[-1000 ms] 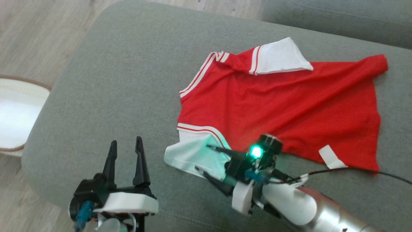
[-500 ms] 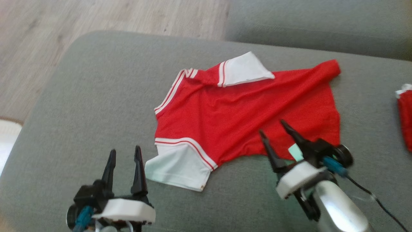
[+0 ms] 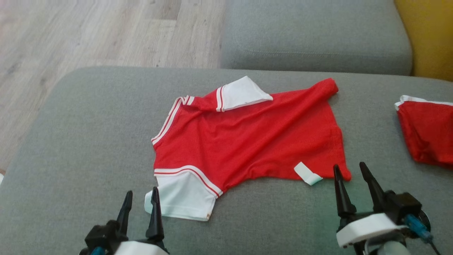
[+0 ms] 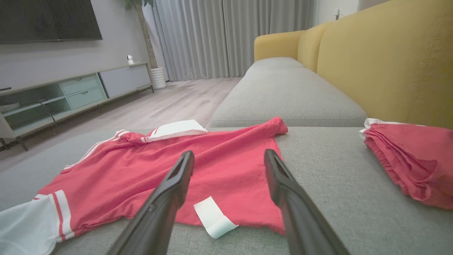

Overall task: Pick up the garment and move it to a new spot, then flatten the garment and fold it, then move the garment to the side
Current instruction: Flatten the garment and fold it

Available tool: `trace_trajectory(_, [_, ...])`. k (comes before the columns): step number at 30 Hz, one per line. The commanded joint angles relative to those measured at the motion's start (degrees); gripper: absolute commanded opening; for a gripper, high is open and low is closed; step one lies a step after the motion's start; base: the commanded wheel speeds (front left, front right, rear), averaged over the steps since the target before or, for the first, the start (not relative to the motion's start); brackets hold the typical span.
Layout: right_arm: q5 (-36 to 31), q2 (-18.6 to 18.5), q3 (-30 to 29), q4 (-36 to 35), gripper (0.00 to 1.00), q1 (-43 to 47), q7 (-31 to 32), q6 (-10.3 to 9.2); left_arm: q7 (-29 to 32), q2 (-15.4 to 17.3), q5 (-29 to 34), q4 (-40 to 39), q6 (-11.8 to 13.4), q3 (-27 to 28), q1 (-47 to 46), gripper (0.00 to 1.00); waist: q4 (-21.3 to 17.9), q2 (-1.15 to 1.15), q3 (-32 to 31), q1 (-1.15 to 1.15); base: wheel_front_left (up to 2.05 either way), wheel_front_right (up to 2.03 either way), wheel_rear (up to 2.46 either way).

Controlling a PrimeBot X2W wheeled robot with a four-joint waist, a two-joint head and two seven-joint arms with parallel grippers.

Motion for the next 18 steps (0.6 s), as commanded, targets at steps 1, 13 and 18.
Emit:
trace_trajectory(1, [0.8,-0.1,0.8,-2.8,1.00,-1.0,0.0,0.37,-0.7,0.6,-0.2,-1.4,-0.3,1.8,-1.6,1.00,-0.3,0.00,-0.6,0.01,0.00,0.00,0.00])
trace_trajectory(13, [1.6,-0.1,-0.4,-4.8,1.00,1.2,1.6,0.37,-0.4,1.2,-0.5,-0.5,-0.4,1.3,-0.8,1.00,-0.2,0.00,-2.1,0.01,0.00,0.00,0.00])
trace_trajectory(18, [1.6,-0.1,-0.3,-4.4,1.00,1.4,2.1,0.37,0.1,1.4,-0.8,-0.3,-0.2,1.2,-0.6,1.00,-0.1,0.00,-2.2,0.01,0.00,0.00,0.00])
